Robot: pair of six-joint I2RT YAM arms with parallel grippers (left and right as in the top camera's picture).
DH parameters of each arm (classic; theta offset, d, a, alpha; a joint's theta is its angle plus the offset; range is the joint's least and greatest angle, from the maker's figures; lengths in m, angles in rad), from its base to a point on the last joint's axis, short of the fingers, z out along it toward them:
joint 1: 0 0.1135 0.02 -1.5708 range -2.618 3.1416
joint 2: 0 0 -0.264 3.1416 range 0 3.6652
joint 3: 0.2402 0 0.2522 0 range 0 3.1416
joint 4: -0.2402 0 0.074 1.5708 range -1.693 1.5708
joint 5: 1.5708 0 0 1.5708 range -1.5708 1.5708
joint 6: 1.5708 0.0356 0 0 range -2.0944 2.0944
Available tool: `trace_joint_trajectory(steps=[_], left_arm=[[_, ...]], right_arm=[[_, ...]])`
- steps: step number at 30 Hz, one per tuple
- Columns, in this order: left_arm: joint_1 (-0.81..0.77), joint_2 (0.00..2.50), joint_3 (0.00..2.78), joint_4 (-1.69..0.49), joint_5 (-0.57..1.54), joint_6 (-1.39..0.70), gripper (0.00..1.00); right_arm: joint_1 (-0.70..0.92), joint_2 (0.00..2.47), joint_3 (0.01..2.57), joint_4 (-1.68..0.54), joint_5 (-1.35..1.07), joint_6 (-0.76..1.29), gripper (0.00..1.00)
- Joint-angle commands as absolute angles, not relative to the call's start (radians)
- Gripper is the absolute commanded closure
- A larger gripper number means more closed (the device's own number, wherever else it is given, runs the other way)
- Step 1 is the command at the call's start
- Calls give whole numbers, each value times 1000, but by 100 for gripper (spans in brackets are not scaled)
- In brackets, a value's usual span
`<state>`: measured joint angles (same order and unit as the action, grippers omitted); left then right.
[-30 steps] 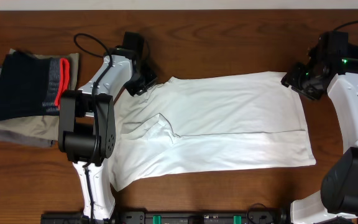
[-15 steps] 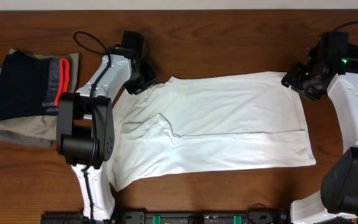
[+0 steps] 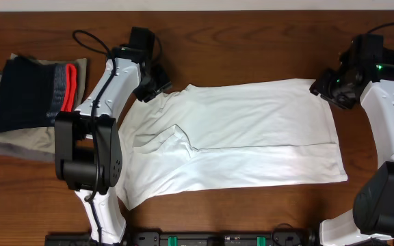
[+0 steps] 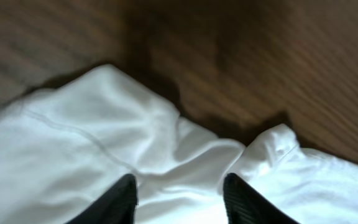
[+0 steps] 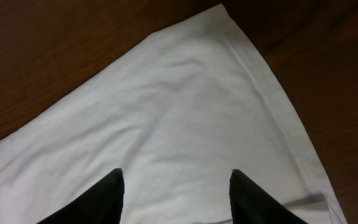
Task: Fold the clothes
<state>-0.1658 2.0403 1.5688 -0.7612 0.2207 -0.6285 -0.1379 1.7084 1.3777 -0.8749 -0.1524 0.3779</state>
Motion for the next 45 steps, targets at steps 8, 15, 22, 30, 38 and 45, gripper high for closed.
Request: trace_joint_trajectory(steps=[8, 15, 22, 30, 38, 45], left_arm=[[-162, 2035, 1588, -704, 191, -622, 49], [-162, 2042, 1588, -694, 191, -622, 49], [-162, 2042, 1588, -690, 190, -614, 49], [-162, 2042, 1588, -686, 190, -614, 48], [-162, 2042, 1575, -691, 190, -614, 48], [-162, 2043, 1566, -691, 190, -614, 49]], right_arm=[[-123, 1713, 1390, -683, -171, 306, 44], [-141, 1774, 1391, -552, -44, 310, 48], [-193, 1900, 1391, -521, -93, 309, 50], [-215, 1999, 1391, -442, -128, 253, 51], [-212, 2084, 1391, -370, -160, 237, 53], [-208, 2118, 1391, -343, -170, 218, 54]])
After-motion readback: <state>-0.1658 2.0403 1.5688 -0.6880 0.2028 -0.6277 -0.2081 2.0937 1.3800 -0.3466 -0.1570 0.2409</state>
